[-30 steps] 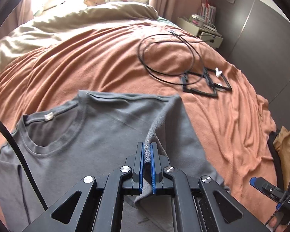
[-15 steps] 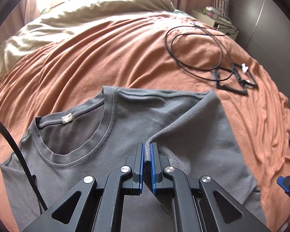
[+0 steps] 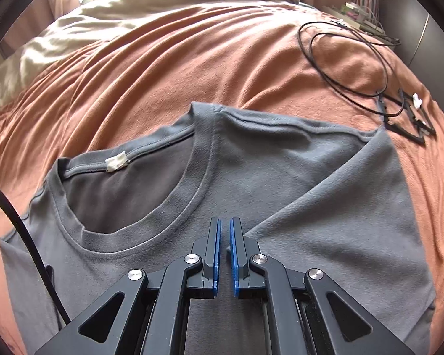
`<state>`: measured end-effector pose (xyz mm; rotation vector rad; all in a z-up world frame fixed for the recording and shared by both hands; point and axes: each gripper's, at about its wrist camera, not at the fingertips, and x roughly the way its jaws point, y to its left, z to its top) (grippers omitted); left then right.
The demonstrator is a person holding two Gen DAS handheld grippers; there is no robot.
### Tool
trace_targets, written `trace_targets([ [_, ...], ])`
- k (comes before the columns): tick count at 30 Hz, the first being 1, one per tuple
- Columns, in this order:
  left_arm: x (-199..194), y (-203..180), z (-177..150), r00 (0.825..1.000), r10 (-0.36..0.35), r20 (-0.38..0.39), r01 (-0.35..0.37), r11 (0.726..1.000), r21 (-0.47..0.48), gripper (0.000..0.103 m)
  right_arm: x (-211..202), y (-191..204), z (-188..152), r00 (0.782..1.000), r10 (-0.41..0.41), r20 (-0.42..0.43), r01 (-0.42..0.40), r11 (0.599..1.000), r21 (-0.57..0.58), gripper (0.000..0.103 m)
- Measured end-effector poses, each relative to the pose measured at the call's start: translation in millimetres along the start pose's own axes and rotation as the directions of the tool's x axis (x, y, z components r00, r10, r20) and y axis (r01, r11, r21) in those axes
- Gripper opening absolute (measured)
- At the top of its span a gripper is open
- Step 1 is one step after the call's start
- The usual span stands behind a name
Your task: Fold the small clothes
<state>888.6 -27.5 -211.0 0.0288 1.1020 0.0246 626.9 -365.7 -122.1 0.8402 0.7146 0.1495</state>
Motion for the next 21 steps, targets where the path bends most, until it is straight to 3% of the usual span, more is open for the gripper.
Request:
trace_targets([
  [5, -4, 5, -4, 1.000, -0.022, -0.010, 0.022, 0.999, -0.025, 0.007, -2, 2, 1, 1.000, 0.014, -0.001, -0.014, 1.000, -0.002, 0.042],
  [10, -24, 9, -15, 0.994, -0.111, -0.001, 0.110, 0.992, -0.066, 0.011, 1, 6, 4, 0.999, 0.033, -0.011, -0.034, 0.999, -0.031, 0.042],
  [13, -38, 6, -30, 0.990, -0.142, -0.002, 0.142, 0.987, -0.079, 0.020, 4, 8, 4, 0.998, 0.051, -0.023, -0.052, 0.998, -0.045, 0.042],
  [18, -57, -3, -57, 0.979, -0.202, 0.005, 0.201, 0.973, -0.116, 0.050, 14, 12, 5, 0.997, 0.053, -0.054, -0.057, 0.995, -0.076, 0.042],
  [21, -62, -13, -69, 0.975, -0.220, -0.003, 0.218, 0.969, -0.119, 0.051, 24, 18, 5, 0.996, 0.026, -0.083, -0.035, 0.993, -0.115, 0.042],
])
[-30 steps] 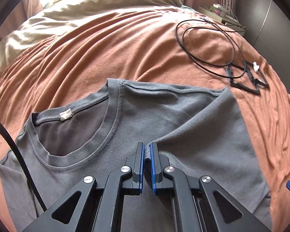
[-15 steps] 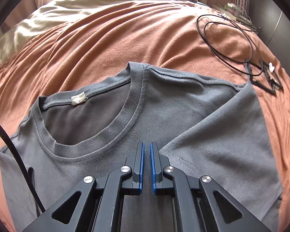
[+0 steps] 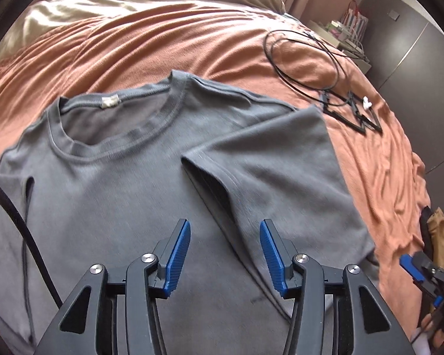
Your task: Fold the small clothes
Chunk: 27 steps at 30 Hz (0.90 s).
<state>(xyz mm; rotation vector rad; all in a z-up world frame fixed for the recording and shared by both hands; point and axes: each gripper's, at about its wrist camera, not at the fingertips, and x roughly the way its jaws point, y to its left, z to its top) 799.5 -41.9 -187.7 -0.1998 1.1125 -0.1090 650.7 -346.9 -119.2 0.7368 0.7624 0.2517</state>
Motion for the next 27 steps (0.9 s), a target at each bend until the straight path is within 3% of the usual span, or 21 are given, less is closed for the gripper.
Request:
trace_targets([
  [11, 1, -30, -41, 0.990, -0.124, -0.072, 0.120, 0.991, -0.062, 0.051, 32, 23, 8, 0.995, -0.079, -0.063, 0.072, 0.992, -0.106, 0.042],
  [19, 11, -39, -54, 0.979, -0.161, -0.121, 0.147, 0.982, -0.119, 0.033, 64, 38, 9, 0.974, -0.217, -0.064, 0.196, 0.949, -0.245, 0.042],
  [21, 13, -38, -57, 0.982, -0.145, -0.120, 0.129, 0.983, -0.135, 0.020, 71, 40, 10, 0.973, -0.222, -0.067, 0.198, 0.947, -0.252, 0.042],
  [27, 10, -37, -59, 0.980, -0.156, -0.123, 0.137, 0.979, -0.148, 0.004, 81, 44, 9, 0.972, -0.233, -0.040, 0.213, 0.938, -0.272, 0.042],
])
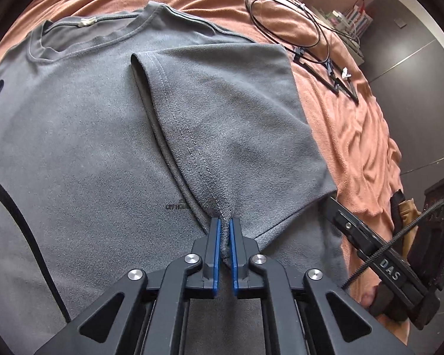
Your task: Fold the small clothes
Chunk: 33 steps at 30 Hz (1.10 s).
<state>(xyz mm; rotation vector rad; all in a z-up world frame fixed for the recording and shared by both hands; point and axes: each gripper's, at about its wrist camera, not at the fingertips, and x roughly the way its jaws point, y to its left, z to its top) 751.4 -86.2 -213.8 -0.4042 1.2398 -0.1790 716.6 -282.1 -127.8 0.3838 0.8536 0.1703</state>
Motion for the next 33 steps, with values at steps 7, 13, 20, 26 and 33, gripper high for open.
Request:
trace_targets([
  [7, -2, -8, -6, 1.000, -0.007, -0.022, 0.008, 1.000, 0.029, 0.004, -3, -25, -7, 0.999, 0.041, 0.034, -0.046, 0.989, 0.141, 0.034],
  [13, -12, -18, -1, 0.997, 0.075, 0.005, -0.075, 0.988, 0.132, 0.011, -20, -30, -11, 0.999, -0.001, 0.055, -0.008, 0.984, 0.180, 0.034],
  [20, -23, -2, 19, 0.990, 0.123, 0.071, -0.132, 0.980, 0.146, 0.028, -21, -27, -12, 0.986, 0.134, 0.102, -0.151, 0.970, 0.191, 0.034],
  [26, -20, 13, 42, 0.983, 0.156, 0.098, -0.168, 0.977, 0.134, 0.029, -7, -19, -13, 0.996, 0.067, 0.054, -0.073, 0.990, 0.123, 0.034],
  [33, -1, 24, 71, 0.962, 0.244, 0.124, -0.259, 0.958, 0.126, 0.029, -7, -11, -7, 0.999, -0.034, 0.024, 0.032, 0.997, 0.076, 0.034],
])
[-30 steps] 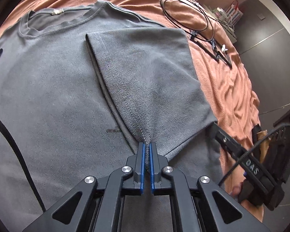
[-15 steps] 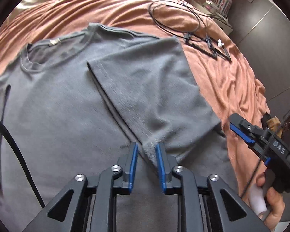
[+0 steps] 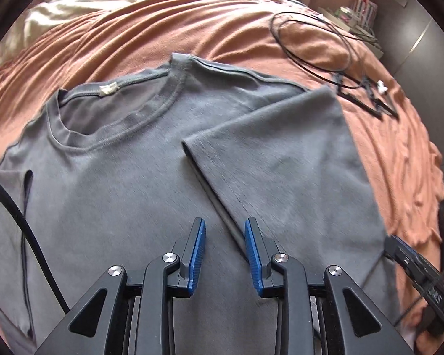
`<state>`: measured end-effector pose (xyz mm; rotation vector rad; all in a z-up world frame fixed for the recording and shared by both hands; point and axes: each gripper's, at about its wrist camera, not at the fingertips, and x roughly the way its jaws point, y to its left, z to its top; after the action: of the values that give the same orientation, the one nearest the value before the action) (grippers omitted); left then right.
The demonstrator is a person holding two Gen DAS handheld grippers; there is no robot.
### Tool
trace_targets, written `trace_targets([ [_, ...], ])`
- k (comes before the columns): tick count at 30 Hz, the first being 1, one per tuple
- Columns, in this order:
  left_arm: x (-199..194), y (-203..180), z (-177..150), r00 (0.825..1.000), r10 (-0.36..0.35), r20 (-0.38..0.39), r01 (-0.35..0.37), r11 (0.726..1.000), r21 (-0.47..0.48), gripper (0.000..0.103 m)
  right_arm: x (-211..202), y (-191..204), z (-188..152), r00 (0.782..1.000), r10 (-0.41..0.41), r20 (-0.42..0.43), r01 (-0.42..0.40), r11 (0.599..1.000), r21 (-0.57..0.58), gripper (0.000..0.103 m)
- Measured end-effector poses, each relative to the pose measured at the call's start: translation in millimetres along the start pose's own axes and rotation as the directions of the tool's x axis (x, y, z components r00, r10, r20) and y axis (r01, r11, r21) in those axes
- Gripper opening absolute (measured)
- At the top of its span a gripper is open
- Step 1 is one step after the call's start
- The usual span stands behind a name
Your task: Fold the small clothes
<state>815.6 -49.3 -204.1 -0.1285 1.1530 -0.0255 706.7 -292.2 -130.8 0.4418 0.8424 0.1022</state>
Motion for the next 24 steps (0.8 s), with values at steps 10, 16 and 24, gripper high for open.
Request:
trace_targets([
  [10, -1, 8, 10, 0.997, -0.075, 0.028, 0.077, 0.994, -0.075, 0.029, -2, 3, -4, 1.000, -0.008, 0.005, 0.008, 1.000, -0.003, 0.033],
  [16, -3, 3, 8, 0.994, -0.108, 0.016, 0.109, 0.991, -0.083, 0.028, -2, 1, -3, 1.000, -0.001, 0.004, 0.001, 1.000, 0.001, 0.033],
  [24, 6, -9, -1, 0.992, -0.126, -0.027, 0.123, 0.989, -0.077, 0.028, -2, 0, -3, 1.000, -0.005, 0.003, 0.005, 1.000, 0.000, 0.033],
])
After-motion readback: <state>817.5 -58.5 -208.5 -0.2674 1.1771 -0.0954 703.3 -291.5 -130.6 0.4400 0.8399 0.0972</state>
